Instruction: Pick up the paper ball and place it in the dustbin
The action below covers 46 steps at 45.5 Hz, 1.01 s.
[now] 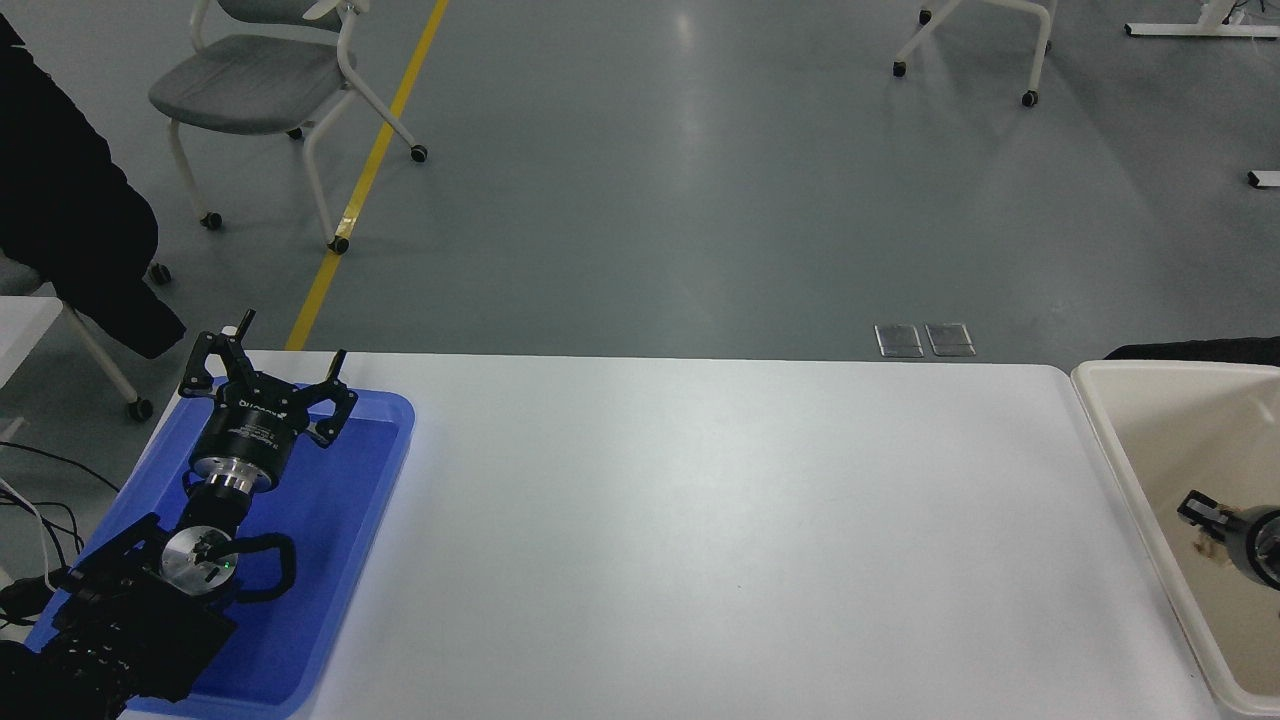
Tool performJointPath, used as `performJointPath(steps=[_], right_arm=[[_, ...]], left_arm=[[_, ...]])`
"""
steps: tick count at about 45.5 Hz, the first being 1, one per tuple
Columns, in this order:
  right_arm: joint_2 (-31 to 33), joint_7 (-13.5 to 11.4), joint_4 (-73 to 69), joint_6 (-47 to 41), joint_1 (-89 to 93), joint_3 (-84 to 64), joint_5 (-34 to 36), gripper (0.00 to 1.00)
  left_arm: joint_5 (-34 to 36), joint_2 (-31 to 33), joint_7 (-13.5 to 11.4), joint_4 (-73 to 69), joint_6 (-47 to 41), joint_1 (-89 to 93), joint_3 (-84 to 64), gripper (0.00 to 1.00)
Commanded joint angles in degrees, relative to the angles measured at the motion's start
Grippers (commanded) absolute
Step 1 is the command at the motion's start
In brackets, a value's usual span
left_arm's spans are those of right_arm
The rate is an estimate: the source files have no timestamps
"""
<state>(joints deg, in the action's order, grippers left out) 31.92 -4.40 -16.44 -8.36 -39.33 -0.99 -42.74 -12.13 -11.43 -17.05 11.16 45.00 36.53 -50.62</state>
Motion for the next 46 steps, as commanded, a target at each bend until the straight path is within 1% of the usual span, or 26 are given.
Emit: performJointPath(steps=[1, 13, 19, 23, 27, 31, 33, 38, 41, 46], right_arm=[[-0.20, 0.01, 0.27, 0.45, 0.31, 1.86, 0.03, 1.00], [-0.20, 0.45, -0.26, 0.45, -0.39, 3.62, 0.56, 1.00], [-0.28, 0.45, -1.49, 0.36, -2.41, 8.27, 4.15, 1.00], [-0.28, 0.45, -2.11, 0.36, -4.43, 12.58, 8.81, 1.00], [-0.20, 0.45, -4.12, 0.27, -5.49, 17.50, 14.95, 1.00], [0.24, 0.45, -9.39, 0.18, -5.41, 23.47, 22.51, 1.00], [0.16, 0.45, -12.46, 0.09, -4.97, 27.69, 27.52, 1.00], [-0.55, 0.45, -18.88, 0.01, -4.44, 34.64, 35.88, 1.00], [-2.65, 0.45, -21.87, 0.01, -4.35, 36.67, 38.96, 1.00], [-9.06, 0.45, -25.13, 0.01, -4.26, 39.39, 41.60, 1.00]], left_arm=[[0.00, 0.00, 0.00, 0.00, 0.00, -0.05, 0.00, 1.00], [0.00, 0.00, 0.00, 0.00, 0.00, -0.05, 0.00, 1.00], [0.00, 0.00, 0.00, 0.00, 0.00, 0.04, 0.00, 1.00], [0.00, 0.00, 0.00, 0.00, 0.00, -0.05, 0.00, 1.00], [0.00, 0.00, 0.00, 0.00, 0.00, -0.05, 0.00, 1.00], [0.00, 0.00, 0.00, 0.17, 0.00, -0.05, 0.00, 1.00], [-0.09, 0.00, -0.09, 0.00, 0.00, -0.05, 0.00, 1.00], [0.00, 0.00, -0.09, 0.00, 0.00, -0.05, 0.00, 1.00], [0.00, 0.00, -0.09, 0.00, 0.00, -0.05, 0.00, 1.00], [0.00, 0.00, -0.09, 0.00, 0.00, -0.05, 0.00, 1.00]])
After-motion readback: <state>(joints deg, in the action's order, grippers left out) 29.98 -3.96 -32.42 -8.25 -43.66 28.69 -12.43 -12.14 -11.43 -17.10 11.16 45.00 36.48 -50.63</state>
